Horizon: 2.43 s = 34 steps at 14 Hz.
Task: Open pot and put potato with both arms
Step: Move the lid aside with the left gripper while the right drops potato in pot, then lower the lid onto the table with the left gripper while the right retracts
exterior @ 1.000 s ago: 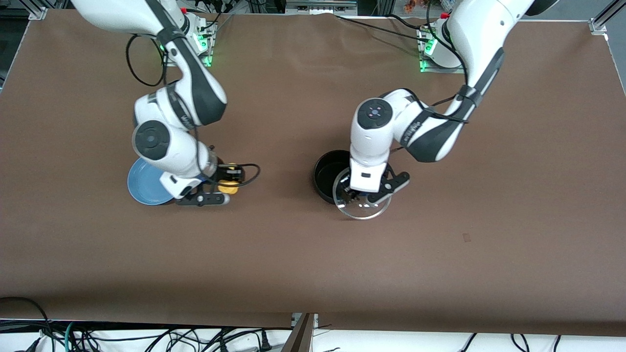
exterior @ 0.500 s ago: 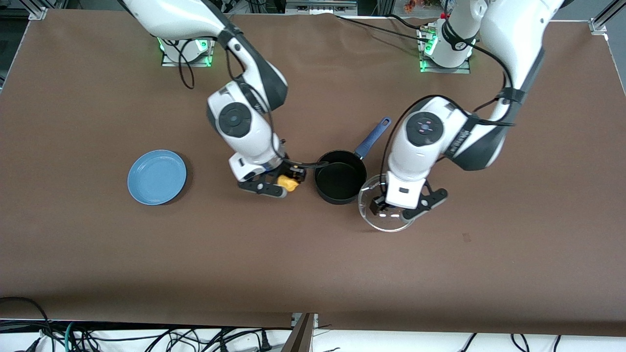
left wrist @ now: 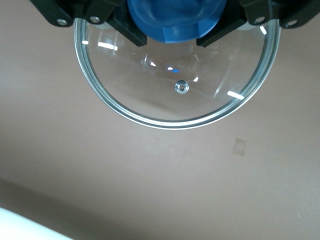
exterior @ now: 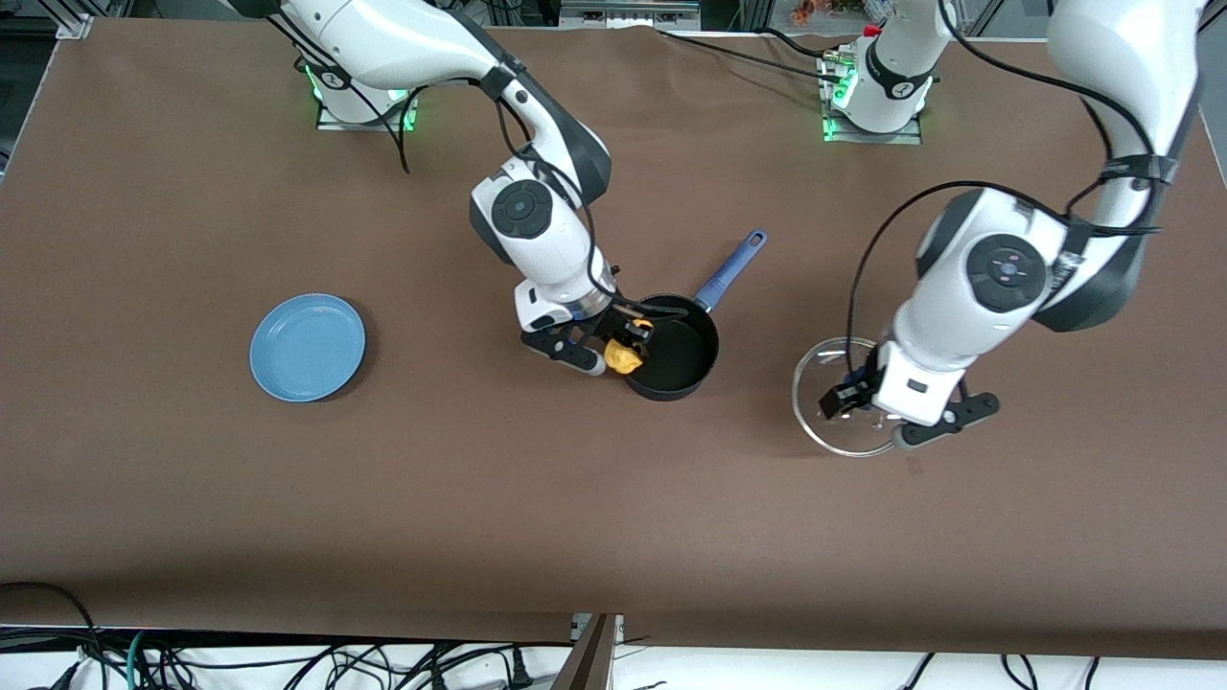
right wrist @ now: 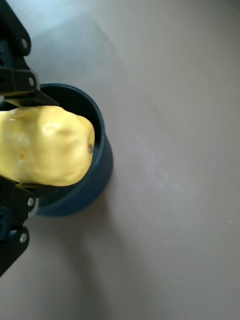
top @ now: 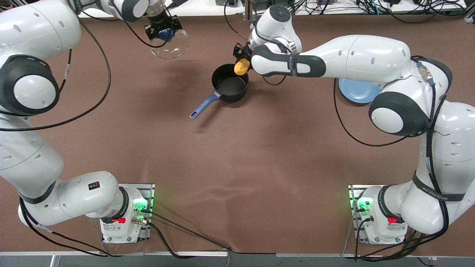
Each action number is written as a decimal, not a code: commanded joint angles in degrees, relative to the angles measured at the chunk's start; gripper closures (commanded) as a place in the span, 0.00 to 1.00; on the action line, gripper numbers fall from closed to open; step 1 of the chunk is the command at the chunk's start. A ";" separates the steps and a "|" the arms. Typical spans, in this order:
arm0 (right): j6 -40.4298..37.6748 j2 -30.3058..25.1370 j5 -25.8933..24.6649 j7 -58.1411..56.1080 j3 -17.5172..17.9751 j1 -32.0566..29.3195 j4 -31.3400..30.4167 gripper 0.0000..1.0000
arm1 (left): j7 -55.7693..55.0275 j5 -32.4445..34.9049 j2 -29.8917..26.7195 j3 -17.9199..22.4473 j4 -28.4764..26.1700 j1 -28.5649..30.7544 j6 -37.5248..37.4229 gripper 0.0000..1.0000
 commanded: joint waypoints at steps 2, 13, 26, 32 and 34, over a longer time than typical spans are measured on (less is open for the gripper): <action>0.55 3.51 0.35 4.42 -0.30 4.01 3.20 0.72 | 9.08 -0.37 -2.27 -2.77 -4.96 7.44 0.89 0.50; -4.43 3.96 -0.08 3.20 -1.00 4.55 4.68 0.00 | 18.42 5.51 -2.72 -1.98 -19.38 19.15 19.52 0.50; -54.54 -10.01 -9.84 -59.26 -2.23 -19.95 15.95 0.00 | 17.63 16.77 6.16 2.06 -22.90 22.05 25.68 0.49; -59.39 -19.76 -9.84 -69.49 -7.86 -24.10 13.94 0.00 | 17.72 16.77 5.46 1.98 -22.19 21.78 25.15 0.00; -59.83 -21.61 -10.28 -69.75 -7.77 -24.63 12.96 0.00 | 17.54 16.77 4.15 1.71 -21.06 21.70 23.58 0.00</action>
